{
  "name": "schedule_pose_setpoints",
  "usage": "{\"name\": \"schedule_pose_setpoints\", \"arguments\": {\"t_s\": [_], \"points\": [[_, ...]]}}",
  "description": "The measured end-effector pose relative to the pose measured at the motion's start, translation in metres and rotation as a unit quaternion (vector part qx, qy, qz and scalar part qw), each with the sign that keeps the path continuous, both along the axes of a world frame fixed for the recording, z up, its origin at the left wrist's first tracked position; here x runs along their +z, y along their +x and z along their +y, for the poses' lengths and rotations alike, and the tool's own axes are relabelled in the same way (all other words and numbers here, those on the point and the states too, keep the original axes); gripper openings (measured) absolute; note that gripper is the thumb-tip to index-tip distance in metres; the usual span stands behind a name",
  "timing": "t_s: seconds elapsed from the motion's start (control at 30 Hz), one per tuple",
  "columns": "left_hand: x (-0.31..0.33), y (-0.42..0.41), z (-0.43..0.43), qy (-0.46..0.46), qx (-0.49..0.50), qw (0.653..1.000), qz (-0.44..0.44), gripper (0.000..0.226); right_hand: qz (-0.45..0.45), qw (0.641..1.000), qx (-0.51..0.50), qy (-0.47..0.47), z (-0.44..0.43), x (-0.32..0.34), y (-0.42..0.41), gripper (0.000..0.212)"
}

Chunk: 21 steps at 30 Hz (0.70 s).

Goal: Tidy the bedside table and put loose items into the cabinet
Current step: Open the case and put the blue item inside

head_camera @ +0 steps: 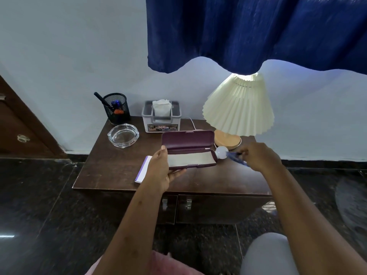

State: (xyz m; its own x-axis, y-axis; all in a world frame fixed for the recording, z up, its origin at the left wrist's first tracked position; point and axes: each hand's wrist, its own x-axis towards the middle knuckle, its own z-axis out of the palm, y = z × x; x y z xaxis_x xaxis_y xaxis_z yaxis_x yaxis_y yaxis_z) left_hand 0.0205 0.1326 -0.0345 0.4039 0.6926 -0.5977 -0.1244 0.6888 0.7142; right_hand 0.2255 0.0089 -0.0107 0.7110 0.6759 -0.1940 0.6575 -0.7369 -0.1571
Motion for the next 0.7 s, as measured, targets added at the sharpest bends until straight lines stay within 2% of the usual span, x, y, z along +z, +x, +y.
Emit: {"name": "schedule_pose_setpoints", "arguments": {"t_s": [0.1, 0.17, 0.2, 0.33, 0.57, 0.7], "points": [[-0.002, 0.000, -0.001, 0.003, -0.004, 1.000, 0.004, 0.027, 0.071, 0.981, 0.090, 0.157, 0.016, 0.030, -0.028, 0.019], [-0.003, 0.001, -0.001, 0.015, -0.010, 1.000, 0.006, 0.033, 0.095, 0.961, 0.152, 0.212, 0.030, 0.041, -0.058, 0.020], [-0.004, 0.001, -0.001, 0.019, -0.013, 1.000, 0.001, 0.035, 0.089, 0.956, 0.178, 0.214, 0.036, 0.042, -0.072, 0.022], [-0.006, 0.000, -0.001, 0.021, -0.033, 0.999, -0.016, 0.040, -0.006, 0.952, 0.277, 0.127, 0.051, 0.020, -0.101, 0.031], [-0.004, -0.006, 0.009, 0.013, -0.013, 0.999, -0.029, 0.038, -0.015, 0.949, 0.291, 0.119, 0.051, 0.019, -0.097, 0.034], [-0.004, -0.003, 0.004, 0.022, -0.037, 0.999, -0.026, 0.041, -0.045, 0.940, 0.323, 0.100, 0.050, 0.021, -0.104, 0.033]]}}
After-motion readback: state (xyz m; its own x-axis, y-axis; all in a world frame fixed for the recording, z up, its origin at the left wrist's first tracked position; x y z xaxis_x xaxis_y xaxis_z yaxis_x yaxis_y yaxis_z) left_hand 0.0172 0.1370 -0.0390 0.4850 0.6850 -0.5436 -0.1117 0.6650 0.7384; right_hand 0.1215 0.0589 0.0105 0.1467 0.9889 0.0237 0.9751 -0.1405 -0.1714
